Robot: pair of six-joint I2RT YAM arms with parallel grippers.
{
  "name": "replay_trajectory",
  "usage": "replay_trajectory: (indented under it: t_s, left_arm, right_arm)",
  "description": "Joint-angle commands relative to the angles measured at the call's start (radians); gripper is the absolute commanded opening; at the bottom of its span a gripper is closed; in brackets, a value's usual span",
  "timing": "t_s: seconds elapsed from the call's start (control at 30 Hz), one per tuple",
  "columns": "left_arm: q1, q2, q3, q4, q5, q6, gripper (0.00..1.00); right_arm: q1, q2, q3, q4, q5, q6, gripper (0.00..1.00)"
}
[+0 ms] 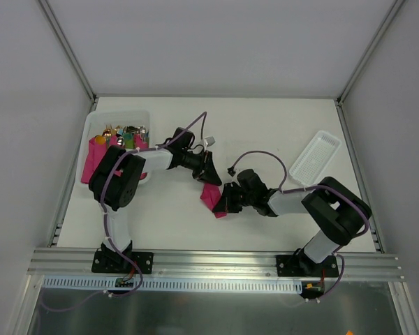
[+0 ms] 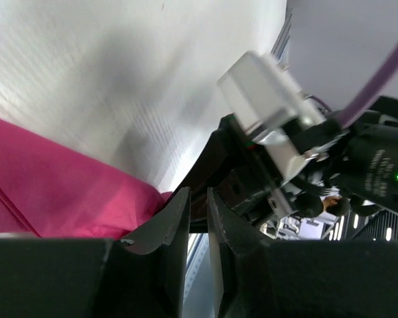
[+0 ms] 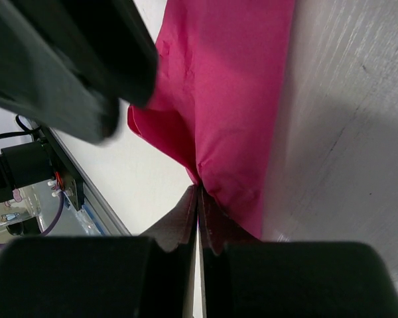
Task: Place the utensils on the paper napkin and roll it up
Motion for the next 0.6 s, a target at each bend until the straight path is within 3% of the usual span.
replay_trajectory:
  t_s: [0.0, 0.23, 0.43, 0.57]
  left_arm:
    - [-0.013, 0.016, -0.039, -0.028, 0.006, 0.044, 0.16]
    - [0.005, 0.092, -0.036, -0.033, -0.010, 0.082, 0.10]
    - [0.017, 0.169, -0.030, -0.041, -0.037, 0.094, 0.02]
    - [0.028, 0.218, -0.029, -0.050, -0.045, 0.128, 0.00]
  right_arm:
    - [0.002, 0.023, -0.026, -0.044, 0.020, -0.010, 0.04]
    - [-0.001, 0.016, -0.038, -0.044, 0.021, -0.010, 0.07]
    - [0.000, 0.001, -0.041, -0.044, 0.018, -0.016, 0.16]
    - [0.002, -0.040, -0.047, -0.047, -0.003, -0.015, 0.39]
